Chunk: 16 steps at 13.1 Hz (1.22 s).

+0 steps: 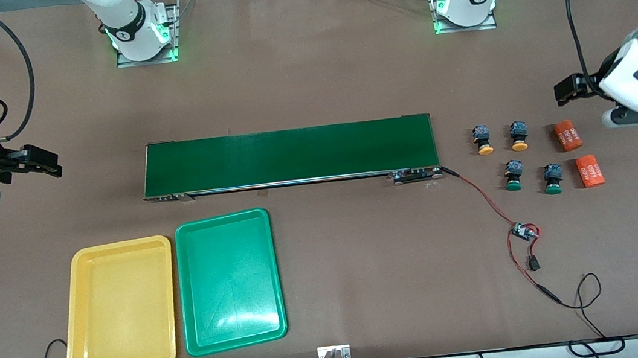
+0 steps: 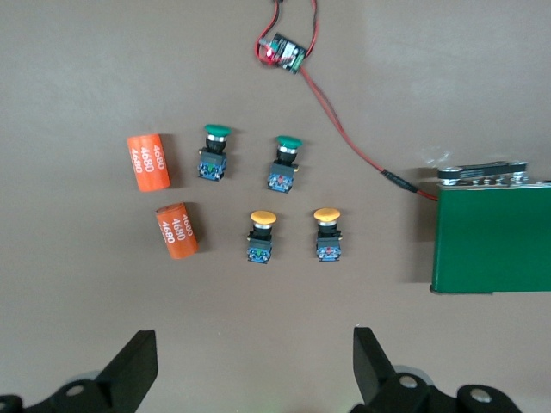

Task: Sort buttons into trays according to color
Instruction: 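Reach the left gripper down to an orange battery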

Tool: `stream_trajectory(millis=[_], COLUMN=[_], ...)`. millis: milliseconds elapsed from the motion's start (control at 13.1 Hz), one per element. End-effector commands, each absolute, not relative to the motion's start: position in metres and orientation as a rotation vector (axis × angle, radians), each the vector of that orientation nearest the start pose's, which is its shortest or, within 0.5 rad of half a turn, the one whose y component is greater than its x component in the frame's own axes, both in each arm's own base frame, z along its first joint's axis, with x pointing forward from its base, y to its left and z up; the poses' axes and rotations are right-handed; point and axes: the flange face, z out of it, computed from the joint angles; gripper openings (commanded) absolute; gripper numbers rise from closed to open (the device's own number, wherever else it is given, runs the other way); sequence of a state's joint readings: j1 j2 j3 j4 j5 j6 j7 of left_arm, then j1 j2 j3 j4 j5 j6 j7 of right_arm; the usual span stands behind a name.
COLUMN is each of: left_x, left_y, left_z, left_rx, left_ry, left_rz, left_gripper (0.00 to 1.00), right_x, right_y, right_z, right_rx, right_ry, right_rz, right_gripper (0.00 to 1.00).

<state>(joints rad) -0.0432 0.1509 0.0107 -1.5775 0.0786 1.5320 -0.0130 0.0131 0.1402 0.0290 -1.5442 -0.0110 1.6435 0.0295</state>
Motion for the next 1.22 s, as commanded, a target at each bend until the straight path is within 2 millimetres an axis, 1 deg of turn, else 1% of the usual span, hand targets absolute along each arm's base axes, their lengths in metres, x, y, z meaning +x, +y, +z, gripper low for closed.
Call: stream_trajectory(millis=[0, 152, 304, 457, 533, 609, 685, 837, 913, 989, 1065, 1141], left_x=[0.587, 0.580, 0.566, 0.540, 0.528, 0.516, 0.506, 0.491, 0.488, 0.483, 0.476, 0.470], left_y=[0.047, 0.079, 0.110, 0.145, 0.155, 0.161, 0.167, 0.175, 0.176, 0.175, 0.181, 0.182], left_z=[0.505, 0.477, 0.445, 0.401, 0.377, 0.353, 0.337, 0.301, 0.280, 0.261, 0.247, 0.232], left_rx=[-3.024, -2.997, -2.991, -3.013, -3.021, -3.025, -3.027, -3.034, -3.038, -3.044, -3.049, -3.057], left_ry=[-0.056, -0.076, -0.086, -0.081, -0.078, -0.088, -0.092, -0.115, -0.117, -0.120, -0.141, -0.142], left_rz=[0.381, 0.359, 0.318, 0.256, 0.194, 0.126, 0.078, 0.019, -0.006, -0.004, -0.001, 0.014], left_gripper=[1.00, 1.00, 1.00, 1.00, 1.00, 1.00, 1.00, 1.00, 1.00, 0.98, 0.97, 0.97], right_x=[0.604, 0.604, 0.604, 0.604, 0.604, 0.604, 0.604, 0.604, 0.604, 0.604, 0.604, 0.604], right_y=[0.021, 0.021, 0.022, 0.022, 0.022, 0.023, 0.024, 0.024, 0.024, 0.024, 0.024, 0.023], right_z=[0.563, 0.563, 0.563, 0.562, 0.562, 0.562, 0.562, 0.562, 0.562, 0.562, 0.561, 0.560], right_rx=[-3.156, -3.156, -3.156, -3.159, -3.158, -3.157, -3.157, -3.157, -3.157, -3.157, -3.157, -3.157], right_ry=[-0.029, -0.029, -0.031, -0.032, -0.029, -0.031, -0.034, -0.034, -0.034, -0.034, -0.036, -0.034], right_rz=[0.062, 0.062, 0.062, 0.064, 0.062, 0.062, 0.062, 0.062, 0.062, 0.062, 0.064, 0.067], right_gripper=[1.00, 1.00, 1.00, 1.00, 1.00, 1.00, 1.00, 1.00, 1.00, 1.00, 1.00, 1.00])
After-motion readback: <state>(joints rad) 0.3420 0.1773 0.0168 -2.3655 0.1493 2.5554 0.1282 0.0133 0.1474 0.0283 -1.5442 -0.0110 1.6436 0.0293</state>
